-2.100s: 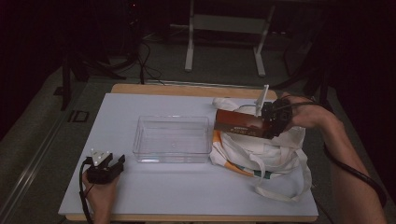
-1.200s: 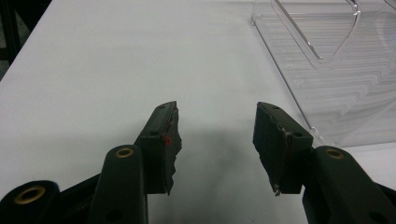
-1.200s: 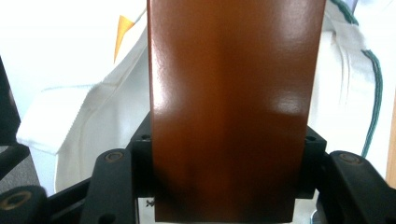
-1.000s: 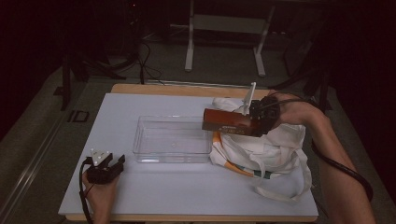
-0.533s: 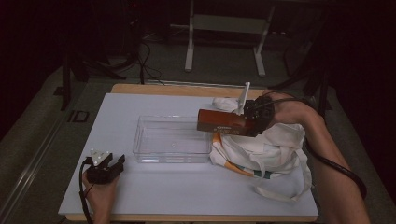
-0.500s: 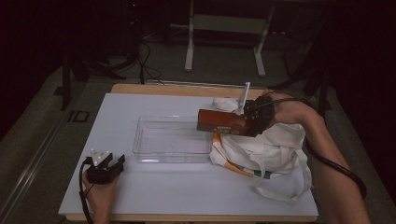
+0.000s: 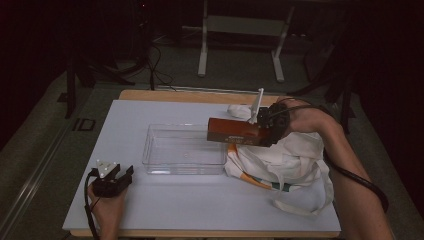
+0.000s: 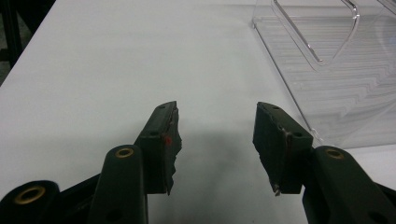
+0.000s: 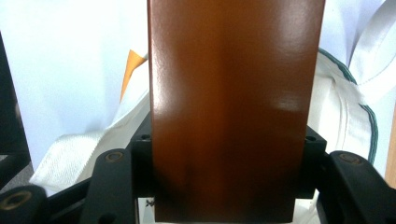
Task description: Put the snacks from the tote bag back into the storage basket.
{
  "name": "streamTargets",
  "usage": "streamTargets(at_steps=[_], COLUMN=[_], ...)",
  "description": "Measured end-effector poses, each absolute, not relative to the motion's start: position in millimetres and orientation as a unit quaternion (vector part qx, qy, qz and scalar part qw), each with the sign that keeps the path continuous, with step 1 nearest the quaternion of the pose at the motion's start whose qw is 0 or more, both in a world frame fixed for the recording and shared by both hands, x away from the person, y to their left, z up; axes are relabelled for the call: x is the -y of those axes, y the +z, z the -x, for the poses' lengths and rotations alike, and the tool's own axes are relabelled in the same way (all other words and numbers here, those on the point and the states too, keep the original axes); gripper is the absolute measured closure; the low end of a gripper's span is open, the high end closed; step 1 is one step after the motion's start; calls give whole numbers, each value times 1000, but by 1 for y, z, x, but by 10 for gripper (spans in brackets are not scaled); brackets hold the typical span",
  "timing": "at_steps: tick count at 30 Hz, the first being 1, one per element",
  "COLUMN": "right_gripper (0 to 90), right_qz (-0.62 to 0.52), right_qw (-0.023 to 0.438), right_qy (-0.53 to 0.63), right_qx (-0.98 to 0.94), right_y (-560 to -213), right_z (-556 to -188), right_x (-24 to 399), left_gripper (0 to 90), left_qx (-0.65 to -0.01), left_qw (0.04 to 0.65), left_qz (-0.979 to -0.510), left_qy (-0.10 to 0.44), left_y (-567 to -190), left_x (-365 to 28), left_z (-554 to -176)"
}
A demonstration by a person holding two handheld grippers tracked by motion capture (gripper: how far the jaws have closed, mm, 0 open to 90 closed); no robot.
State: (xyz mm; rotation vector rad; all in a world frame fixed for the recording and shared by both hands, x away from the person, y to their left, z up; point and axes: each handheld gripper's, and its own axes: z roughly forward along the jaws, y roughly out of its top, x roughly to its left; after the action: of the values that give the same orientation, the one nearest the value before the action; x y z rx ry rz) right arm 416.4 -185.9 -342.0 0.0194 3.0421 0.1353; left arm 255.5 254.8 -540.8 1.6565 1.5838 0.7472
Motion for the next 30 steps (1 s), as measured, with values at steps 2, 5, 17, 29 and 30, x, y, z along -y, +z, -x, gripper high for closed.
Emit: streamTargets(at_steps=[2, 5, 17, 29, 30], right_gripper=[433, 433, 433, 433, 433], right_qz=[-6, -3, 4, 13, 12], right_qw=[47, 46, 44, 40, 38], right_qy=[44, 46, 50, 53, 52], right_qx=[-998, -998, -998, -998, -998], right_y=[-342, -344, -345, -349, -350], right_z=[-416, -416, -415, -415, -414], right_x=[184, 181, 174, 161, 160], left_gripper=[512, 512, 512, 512, 511], left_qx=[-614, -614, -614, -613, -613], left_qw=[357, 357, 358, 358, 358], left_qz=[-642, -642, -642, -642, -642], left_qy=[289, 289, 289, 288, 288], left_y=[-541, -541, -541, -541, -541], left_x=[-255, -255, -255, -255, -255], left_z=[-255, -255, -255, -256, -256])
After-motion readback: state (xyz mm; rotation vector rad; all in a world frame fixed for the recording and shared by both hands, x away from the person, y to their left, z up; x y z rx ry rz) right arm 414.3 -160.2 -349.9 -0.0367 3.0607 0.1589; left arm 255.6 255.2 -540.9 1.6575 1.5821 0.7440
